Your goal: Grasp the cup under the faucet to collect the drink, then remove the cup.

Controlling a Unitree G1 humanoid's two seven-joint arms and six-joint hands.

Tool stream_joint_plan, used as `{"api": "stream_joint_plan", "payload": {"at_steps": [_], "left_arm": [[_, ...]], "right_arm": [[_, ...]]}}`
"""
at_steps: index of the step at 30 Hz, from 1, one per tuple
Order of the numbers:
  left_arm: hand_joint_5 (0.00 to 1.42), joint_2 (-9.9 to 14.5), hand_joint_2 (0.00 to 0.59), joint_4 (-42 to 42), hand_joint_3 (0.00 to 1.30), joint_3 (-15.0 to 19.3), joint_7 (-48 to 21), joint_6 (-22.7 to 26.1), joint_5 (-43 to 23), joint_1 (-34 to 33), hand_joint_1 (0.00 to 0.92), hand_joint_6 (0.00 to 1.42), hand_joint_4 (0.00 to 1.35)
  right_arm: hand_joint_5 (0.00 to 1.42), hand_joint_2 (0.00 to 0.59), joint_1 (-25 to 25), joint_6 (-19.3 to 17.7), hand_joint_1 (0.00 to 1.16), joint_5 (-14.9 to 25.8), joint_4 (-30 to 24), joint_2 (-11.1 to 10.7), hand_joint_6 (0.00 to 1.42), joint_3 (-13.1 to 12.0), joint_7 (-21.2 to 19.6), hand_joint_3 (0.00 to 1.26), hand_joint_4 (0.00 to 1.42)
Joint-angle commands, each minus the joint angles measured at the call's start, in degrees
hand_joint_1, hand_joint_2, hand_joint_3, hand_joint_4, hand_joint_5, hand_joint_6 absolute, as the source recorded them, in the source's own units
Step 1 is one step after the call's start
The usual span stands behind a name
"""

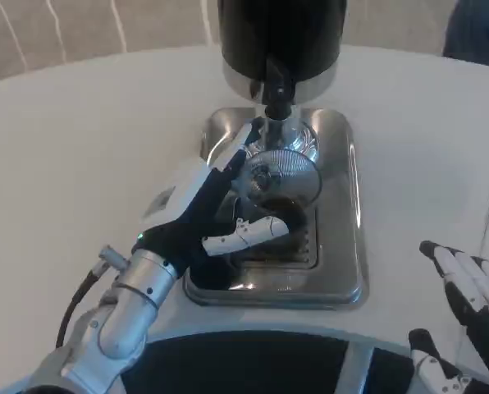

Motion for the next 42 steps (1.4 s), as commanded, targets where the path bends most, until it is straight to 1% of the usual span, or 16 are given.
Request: {"api": "stream_joint_plan", "payload": {"at_steps": [1, 5, 15, 26, 31, 36, 42], "left_arm": [[0.35, -0.7, 0.021, 1.0, 0.0, -0.3, -0.8, 0.5, -0.3, -0.8, 0.183, 0.41, 0.08], [0.38, -0.6, 0.031, 1.2, 0.0, -0.8, -0.6, 0.6, 0.4, -1.0, 0.188, 0.42, 0.11], [0.38, 0.5, 0.031, 1.6, 0.0, -2.2, 0.4, 0.9, 2.2, -1.1, 0.189, 0.43, 0.12], [0.38, 0.0, 0.03, 3.3, 0.0, -3.0, 1.2, 1.3, 2.8, -1.9, 0.2, 0.44, 0.1], [0.43, -0.4, 0.03, 3.6, 0.0, -3.0, 2.1, 2.3, 3.1, -2.1, 0.2, 0.5, 0.15], [0.54, -0.9, 0.034, 4.0, 0.09, -2.6, 3.2, 3.2, 2.5, -2.1, 0.205, 0.63, 0.26], [0.62, -1.0, 0.037, 4.3, 0.22, -2.7, 4.0, 3.1, 2.5, -2.1, 0.207, 0.69, 0.35]], "right_arm": [[0.0, 0.566, 0.2, -1.0, 0.31, 0.6, -0.8, 2.2, 0.0, -0.6, -0.2, 0.0, 0.0], [0.0, 0.567, -0.3, -1.3, 0.32, 0.2, -0.8, 2.3, 0.0, -0.3, 0.0, 0.0, 0.0], [0.0, 0.568, -0.8, -0.9, 0.34, -0.2, -0.8, 2.7, 0.0, 0.0, 0.3, 0.0, 0.0], [0.0, 0.568, -1.2, -0.5, 0.35, -0.9, -0.8, 3.1, 0.0, 0.3, 0.4, 0.0, 0.0], [0.0, 0.568, -1.9, 0.1, 0.35, -1.8, -0.8, 3.3, 0.0, 1.1, 0.8, 0.0, 0.0], [0.0, 0.571, -2.6, 1.2, 0.35, -2.5, -0.8, 3.1, 0.0, 1.6, 1.3, 0.0, 0.0], [0.0, 0.576, -3.4, 2.3, 0.36, -3.8, -0.8, 2.9, 0.0, 2.3, 1.7, 0.0, 0.0]]}}
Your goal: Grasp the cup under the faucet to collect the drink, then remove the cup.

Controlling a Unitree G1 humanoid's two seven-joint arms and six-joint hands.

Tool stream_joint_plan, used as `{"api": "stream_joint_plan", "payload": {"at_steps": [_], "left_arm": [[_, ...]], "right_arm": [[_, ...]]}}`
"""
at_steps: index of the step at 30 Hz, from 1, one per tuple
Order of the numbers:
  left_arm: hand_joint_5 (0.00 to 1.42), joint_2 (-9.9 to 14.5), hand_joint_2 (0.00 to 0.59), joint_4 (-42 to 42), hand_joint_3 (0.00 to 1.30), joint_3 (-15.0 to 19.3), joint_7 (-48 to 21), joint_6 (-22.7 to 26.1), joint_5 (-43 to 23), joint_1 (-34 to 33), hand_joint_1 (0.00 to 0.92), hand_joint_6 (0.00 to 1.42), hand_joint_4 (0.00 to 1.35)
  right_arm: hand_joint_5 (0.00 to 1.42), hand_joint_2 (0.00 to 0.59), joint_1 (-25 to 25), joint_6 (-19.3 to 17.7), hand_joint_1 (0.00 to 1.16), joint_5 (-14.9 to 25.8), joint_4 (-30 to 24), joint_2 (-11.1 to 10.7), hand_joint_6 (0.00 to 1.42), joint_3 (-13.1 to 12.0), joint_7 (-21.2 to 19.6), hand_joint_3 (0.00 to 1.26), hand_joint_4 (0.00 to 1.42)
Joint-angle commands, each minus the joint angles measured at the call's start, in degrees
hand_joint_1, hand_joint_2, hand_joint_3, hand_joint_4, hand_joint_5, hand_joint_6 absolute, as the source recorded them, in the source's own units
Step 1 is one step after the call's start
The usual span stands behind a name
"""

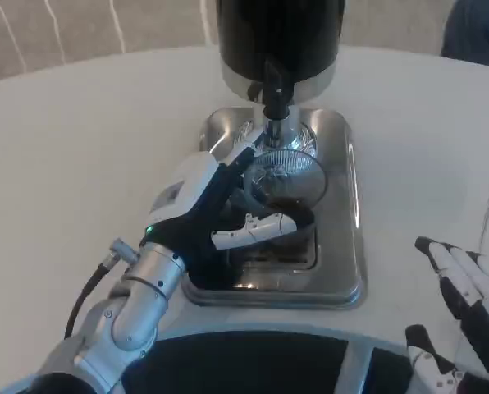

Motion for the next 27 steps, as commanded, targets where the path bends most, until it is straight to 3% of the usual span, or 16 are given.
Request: {"api": "stream_joint_plan", "payload": {"at_steps": [1, 5, 27], "left_arm": [[0.63, -0.2, 0.038, 1.5, 0.25, -0.4, 0.1, 0.9, 0.3, 0.8, 0.209, 0.7, 0.36], [0.67, -0.2, 0.045, 1.8, 0.35, -0.3, 0.3, 0.6, 0.1, 0.9, 0.221, 0.71, 0.43], [1.03, -0.1, 0.082, 0.4, 0.69, -0.9, 9.0, -1.0, 2.5, 2.7, 0.337, 1.09, 0.78]], "right_arm": [[0.0, 0.576, -1.5, 0.8, 0.36, -1.1, -0.8, 3.2, 0.0, 0.5, 0.6, 0.0, 0.0], [0.0, 0.577, -1.8, 1.2, 0.36, -2.1, -0.8, 3.1, 0.0, 0.7, 0.6, 0.0, 0.0], [0.0, 0.57, -1.3, 2.4, 0.37, -3.8, -0.8, 3.3, 0.0, 1.8, -0.8, 0.01, 0.0]]}}
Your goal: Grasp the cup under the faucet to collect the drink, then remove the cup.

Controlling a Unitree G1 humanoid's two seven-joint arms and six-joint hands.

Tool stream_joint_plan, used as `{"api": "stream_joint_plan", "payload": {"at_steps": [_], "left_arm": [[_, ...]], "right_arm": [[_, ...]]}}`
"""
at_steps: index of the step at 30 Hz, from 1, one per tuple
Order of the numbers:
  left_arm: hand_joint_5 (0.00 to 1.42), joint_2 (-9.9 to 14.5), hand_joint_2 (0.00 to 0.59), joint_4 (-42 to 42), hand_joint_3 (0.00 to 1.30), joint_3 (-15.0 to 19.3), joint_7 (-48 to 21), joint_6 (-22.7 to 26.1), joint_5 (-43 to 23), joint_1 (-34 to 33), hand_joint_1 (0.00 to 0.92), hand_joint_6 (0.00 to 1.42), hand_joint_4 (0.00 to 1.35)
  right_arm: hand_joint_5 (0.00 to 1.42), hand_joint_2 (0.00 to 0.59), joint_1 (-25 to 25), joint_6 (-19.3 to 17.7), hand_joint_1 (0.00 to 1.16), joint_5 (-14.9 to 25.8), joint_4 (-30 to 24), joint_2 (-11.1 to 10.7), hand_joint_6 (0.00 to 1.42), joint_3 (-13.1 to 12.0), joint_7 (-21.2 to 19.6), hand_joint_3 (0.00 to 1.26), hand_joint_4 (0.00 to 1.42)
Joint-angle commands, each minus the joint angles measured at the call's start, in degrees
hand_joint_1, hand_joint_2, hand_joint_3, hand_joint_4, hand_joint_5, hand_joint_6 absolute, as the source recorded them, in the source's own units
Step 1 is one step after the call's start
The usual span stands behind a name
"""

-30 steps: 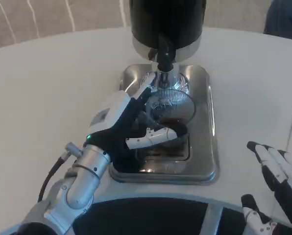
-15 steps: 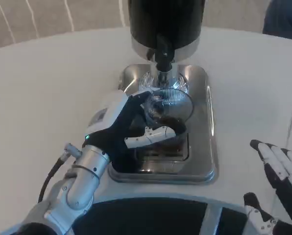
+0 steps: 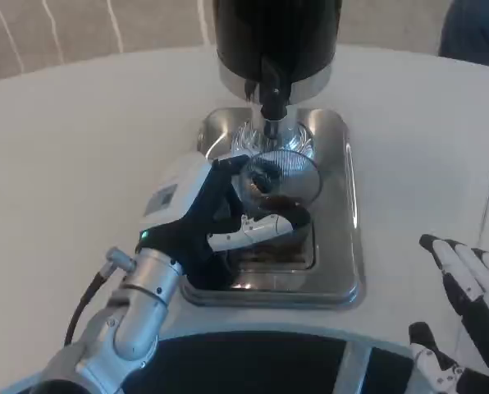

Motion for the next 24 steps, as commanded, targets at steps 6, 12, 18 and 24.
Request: {"api": "stream_joint_plan", "payload": {"at_steps": [6, 12, 18, 24], "left_arm": [[1.13, 0.2, 0.073, -0.7, 0.78, 0.2, 4.9, -1.7, 0.8, 2.5, 0.35, 1.15, 0.87], [1.26, 0.6, 0.081, -1.9, 0.9, 0.7, 7.2, -3.0, 0.6, 3.3, 0.391, 1.26, 1.03], [1.34, 1.3, 0.088, -3.0, 0.99, 1.5, 7.5, -4.4, 0.1, 3.6, 0.435, 1.33, 1.12], [1.36, 2.1, 0.064, -3.8, 1.02, 2.3, 6.9, -5.3, -0.2, 3.8, 0.46, 1.38, 1.13]], "right_arm": [[0.0, 0.569, -0.9, 0.6, 0.37, -0.3, -0.8, 3.7, 0.0, -0.2, -0.5, 0.01, 0.0], [0.0, 0.567, -0.7, 0.7, 0.37, -0.4, -0.8, 4.2, 0.0, 0.0, -0.6, 0.01, 0.0], [0.0, 0.567, -0.4, 0.4, 0.36, -0.2, -0.8, 4.3, 0.0, -0.1, -1.1, 0.01, 0.0], [0.0, 0.567, -0.5, 1.0, 0.35, -0.5, -0.8, 4.3, 0.0, 0.5, -0.9, 0.01, 0.0]]}}
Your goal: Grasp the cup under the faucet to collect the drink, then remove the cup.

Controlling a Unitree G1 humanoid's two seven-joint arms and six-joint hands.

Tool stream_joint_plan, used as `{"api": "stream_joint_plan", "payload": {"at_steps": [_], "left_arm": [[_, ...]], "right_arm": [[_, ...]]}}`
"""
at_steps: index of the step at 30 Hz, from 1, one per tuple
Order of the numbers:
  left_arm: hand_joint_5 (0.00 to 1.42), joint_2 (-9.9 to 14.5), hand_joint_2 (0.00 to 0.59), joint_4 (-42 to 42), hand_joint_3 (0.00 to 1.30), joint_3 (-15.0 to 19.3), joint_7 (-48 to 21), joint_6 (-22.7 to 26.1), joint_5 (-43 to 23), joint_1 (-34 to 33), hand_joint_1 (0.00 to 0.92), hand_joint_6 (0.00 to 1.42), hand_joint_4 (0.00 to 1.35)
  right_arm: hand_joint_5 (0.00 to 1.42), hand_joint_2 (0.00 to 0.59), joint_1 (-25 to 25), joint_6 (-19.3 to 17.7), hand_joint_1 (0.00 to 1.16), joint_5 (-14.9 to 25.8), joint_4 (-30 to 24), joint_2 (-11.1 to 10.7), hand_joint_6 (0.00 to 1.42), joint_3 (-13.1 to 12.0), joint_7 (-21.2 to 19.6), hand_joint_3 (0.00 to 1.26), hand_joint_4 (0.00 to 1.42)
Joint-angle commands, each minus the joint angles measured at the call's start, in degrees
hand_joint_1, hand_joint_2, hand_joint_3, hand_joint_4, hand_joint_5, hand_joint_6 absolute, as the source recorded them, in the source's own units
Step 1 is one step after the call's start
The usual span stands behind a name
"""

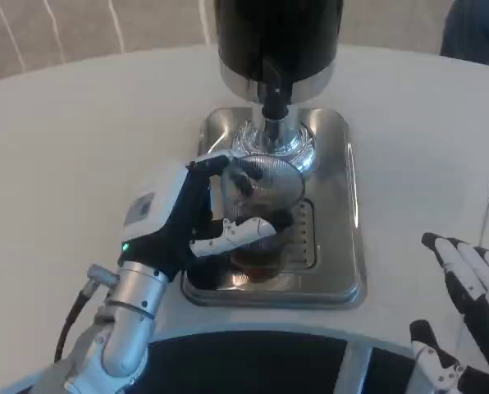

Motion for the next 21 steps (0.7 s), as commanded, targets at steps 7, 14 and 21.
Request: {"api": "stream_joint_plan", "payload": {"at_steps": [7, 14, 21], "left_arm": [[1.34, 2.1, 0.052, -1.1, 1.01, 1.7, -0.2, -3.0, -1.3, 0.9, 0.465, 1.39, 1.12], [1.34, 2.6, 0.04, -0.5, 1.01, 2.2, -0.6, -3.1, -1.5, 1.3, 0.474, 1.4, 1.12], [1.35, 2.6, 0.038, 0.3, 1.01, 3.0, -0.8, -3.3, -1.7, 1.6, 0.476, 1.41, 1.12]], "right_arm": [[0.0, 0.567, -1.7, 2.5, 0.34, -2.1, -0.8, 4.0, 0.0, 2.6, 0.2, 0.01, 0.0], [0.0, 0.567, -3.1, 4.6, 0.34, -3.5, -0.8, 3.0, 0.0, 4.2, 1.0, 0.01, 0.0], [0.0, 0.567, -4.3, 6.2, 0.33, -4.1, -0.8, 2.2, 0.0, 4.6, 1.8, 0.01, 0.0]]}}
